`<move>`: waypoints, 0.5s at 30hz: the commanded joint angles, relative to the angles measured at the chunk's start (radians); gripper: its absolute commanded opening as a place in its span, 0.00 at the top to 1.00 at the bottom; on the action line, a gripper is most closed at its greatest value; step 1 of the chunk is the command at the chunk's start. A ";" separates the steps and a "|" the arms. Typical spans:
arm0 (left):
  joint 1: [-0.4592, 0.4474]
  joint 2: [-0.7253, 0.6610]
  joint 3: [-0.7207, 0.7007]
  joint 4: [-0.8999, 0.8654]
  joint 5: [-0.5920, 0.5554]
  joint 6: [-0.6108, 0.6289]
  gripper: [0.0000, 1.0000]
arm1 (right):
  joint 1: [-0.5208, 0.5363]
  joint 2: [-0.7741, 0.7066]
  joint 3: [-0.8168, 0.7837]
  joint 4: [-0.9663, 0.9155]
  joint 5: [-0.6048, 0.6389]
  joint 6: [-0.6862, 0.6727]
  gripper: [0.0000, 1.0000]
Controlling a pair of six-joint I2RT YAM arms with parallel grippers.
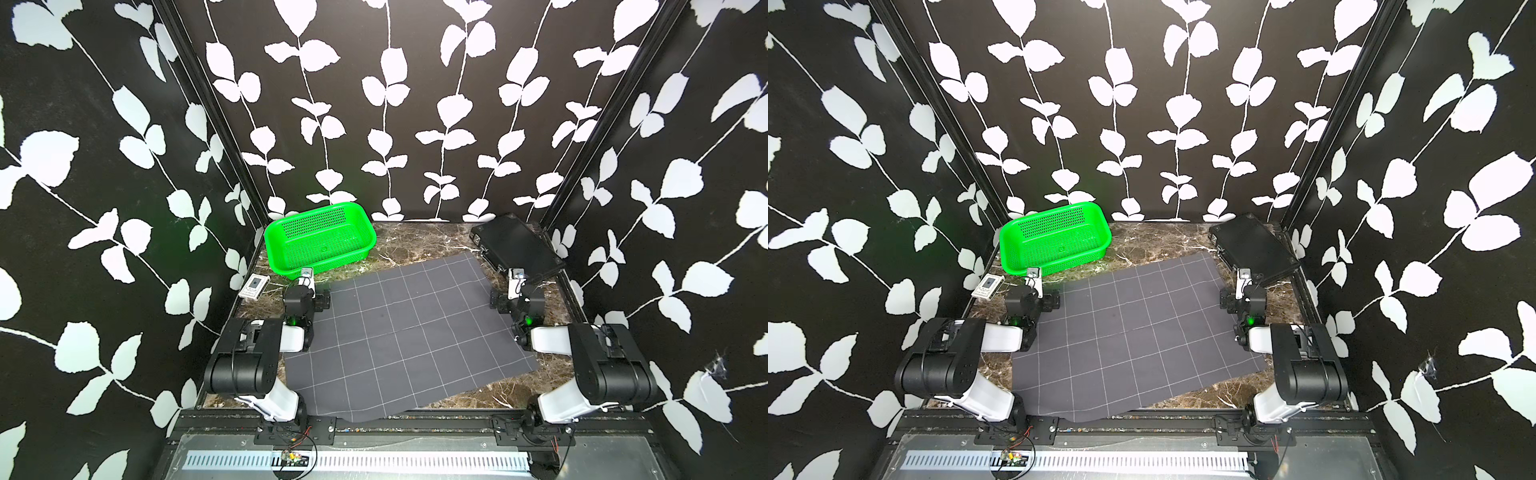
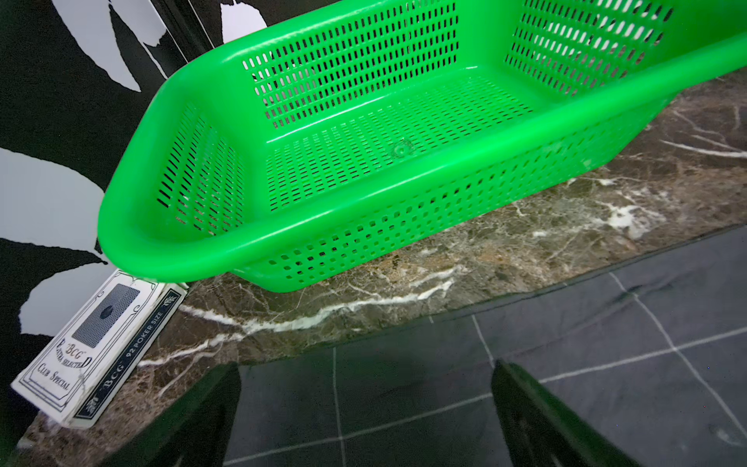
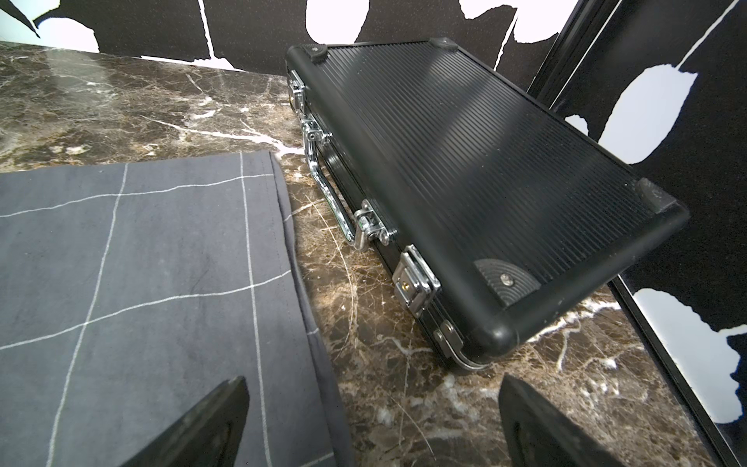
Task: Roll up the pillowcase
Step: Fold the pillowcase at the center of the board.
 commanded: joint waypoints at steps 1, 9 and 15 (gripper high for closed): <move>-0.001 -0.138 0.052 -0.148 0.042 0.016 0.01 | 0.000 -0.041 0.031 -0.028 -0.067 -0.015 0.01; -0.001 -0.539 0.134 -0.704 0.110 0.012 0.01 | 0.115 -0.221 0.136 -0.365 -0.137 -0.158 0.01; 0.016 -0.674 0.210 -1.091 0.165 -0.030 0.01 | 0.175 -0.270 0.198 -0.482 -0.215 -0.080 0.01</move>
